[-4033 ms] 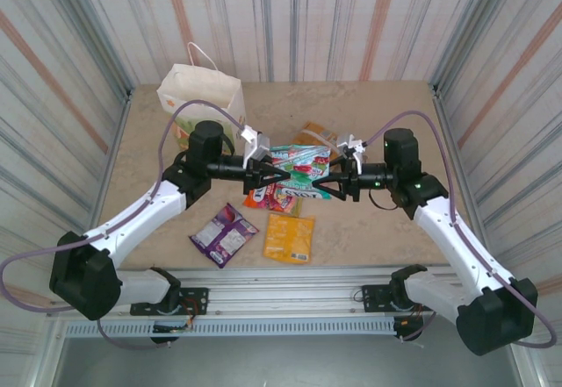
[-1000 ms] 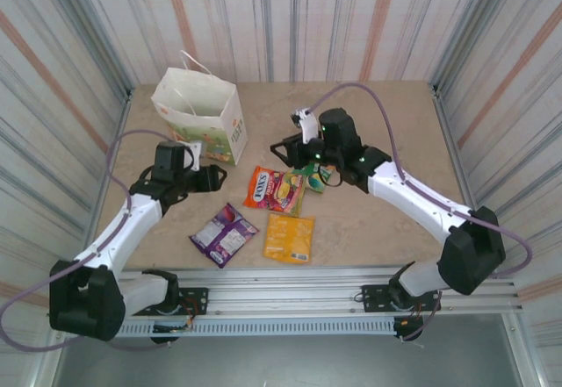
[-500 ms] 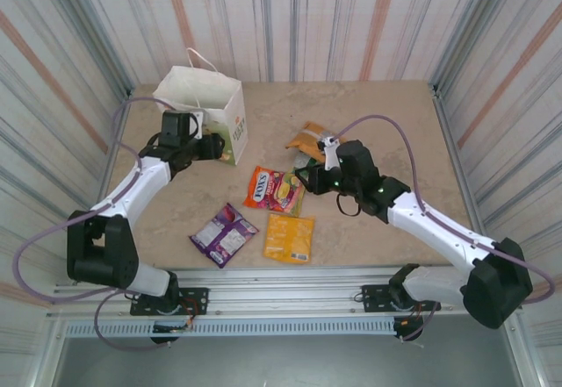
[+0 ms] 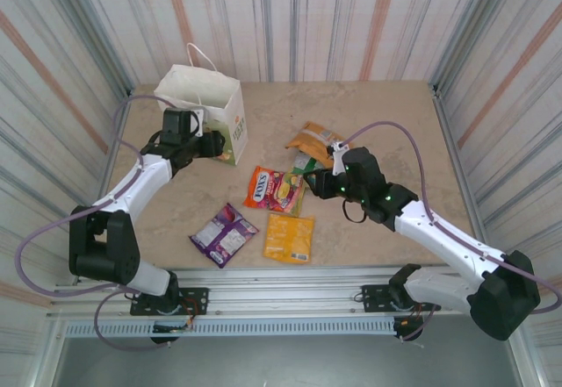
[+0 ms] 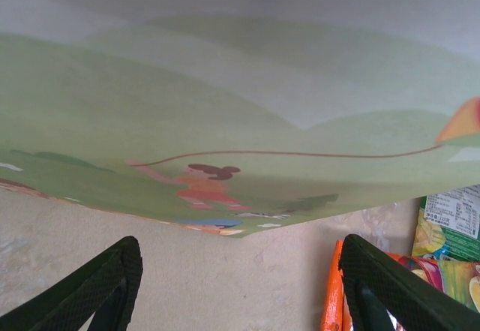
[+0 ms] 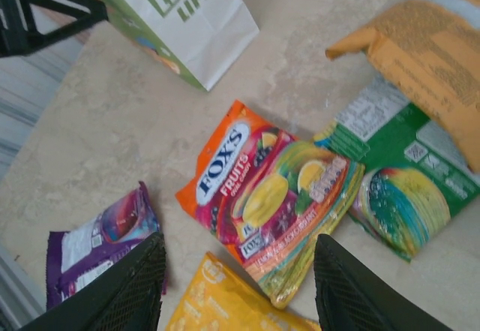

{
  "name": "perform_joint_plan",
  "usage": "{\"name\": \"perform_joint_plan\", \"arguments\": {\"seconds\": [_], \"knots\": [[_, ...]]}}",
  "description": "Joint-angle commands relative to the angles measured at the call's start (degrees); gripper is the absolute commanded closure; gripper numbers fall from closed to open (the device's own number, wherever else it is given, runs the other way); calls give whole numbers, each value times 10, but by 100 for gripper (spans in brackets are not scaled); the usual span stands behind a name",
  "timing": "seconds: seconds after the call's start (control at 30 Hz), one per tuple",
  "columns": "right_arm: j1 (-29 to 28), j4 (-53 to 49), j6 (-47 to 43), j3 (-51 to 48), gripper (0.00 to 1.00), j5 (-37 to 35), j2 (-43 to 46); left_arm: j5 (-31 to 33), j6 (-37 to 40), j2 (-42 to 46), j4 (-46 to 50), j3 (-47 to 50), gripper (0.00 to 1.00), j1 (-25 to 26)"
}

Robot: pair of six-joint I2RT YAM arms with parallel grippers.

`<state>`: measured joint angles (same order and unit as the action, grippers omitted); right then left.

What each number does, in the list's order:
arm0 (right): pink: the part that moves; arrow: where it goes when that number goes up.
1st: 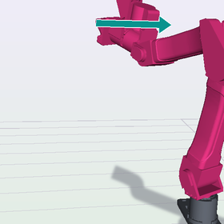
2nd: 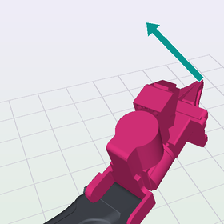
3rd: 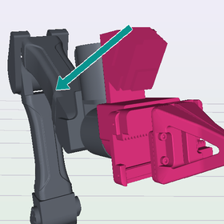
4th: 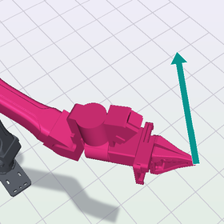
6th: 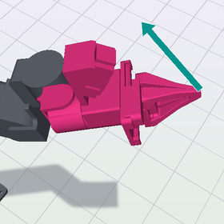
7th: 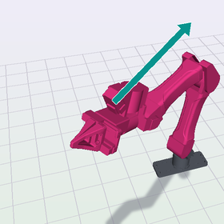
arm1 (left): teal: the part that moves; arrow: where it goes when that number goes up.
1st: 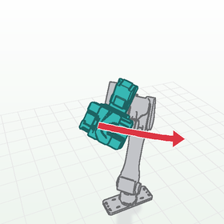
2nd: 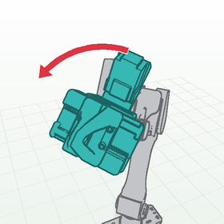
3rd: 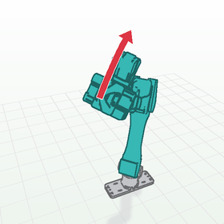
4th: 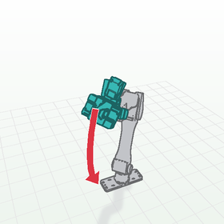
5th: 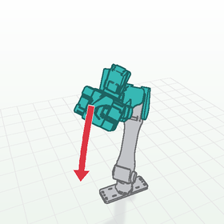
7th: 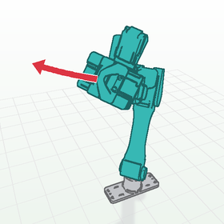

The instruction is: Place the snacks into the paper bag

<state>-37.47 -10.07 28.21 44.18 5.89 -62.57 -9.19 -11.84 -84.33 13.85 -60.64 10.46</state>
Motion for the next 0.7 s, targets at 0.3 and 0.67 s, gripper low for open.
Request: {"name": "perform_joint_plan", "arguments": {"seconds": [0.3,0.67], "knots": [[35,-128,148,-34,45,133,-7,-57,-61,143,110,79,27,51],[26,-115,213,-85,45,173,-33,-179,-165,170,132,140,32,148]]}}
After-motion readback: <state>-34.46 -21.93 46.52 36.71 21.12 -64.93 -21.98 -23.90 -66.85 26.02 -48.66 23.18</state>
